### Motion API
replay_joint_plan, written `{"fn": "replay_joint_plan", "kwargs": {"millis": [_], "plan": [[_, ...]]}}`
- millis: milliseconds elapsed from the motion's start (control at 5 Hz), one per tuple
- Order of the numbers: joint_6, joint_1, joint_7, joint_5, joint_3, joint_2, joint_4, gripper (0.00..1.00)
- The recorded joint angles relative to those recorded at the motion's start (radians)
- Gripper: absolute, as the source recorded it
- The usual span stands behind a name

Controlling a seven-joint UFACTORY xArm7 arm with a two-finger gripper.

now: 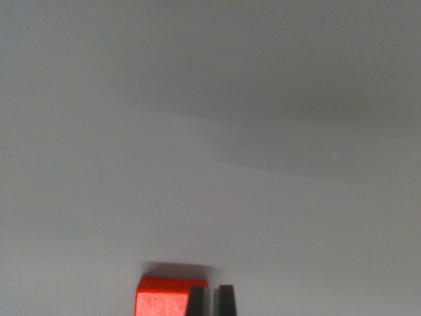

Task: Reach red block

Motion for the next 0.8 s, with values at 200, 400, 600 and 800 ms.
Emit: {"fn": "replay_joint_plan", "kwargs": {"millis": [200, 400, 600, 800], "plan": [[-0.044, 0.0064, 0.008, -0.0004, 0.006, 0.011, -0.041, 0.0], [-0.044, 0.0064, 0.008, -0.0004, 0.006, 0.011, -0.041, 0.0], [-0.085, 0.0125, 0.016, -0.0008, 0.011, 0.022, -0.08, 0.0], [-0.085, 0.0125, 0.016, -0.0008, 0.011, 0.022, -0.08, 0.0]]}}
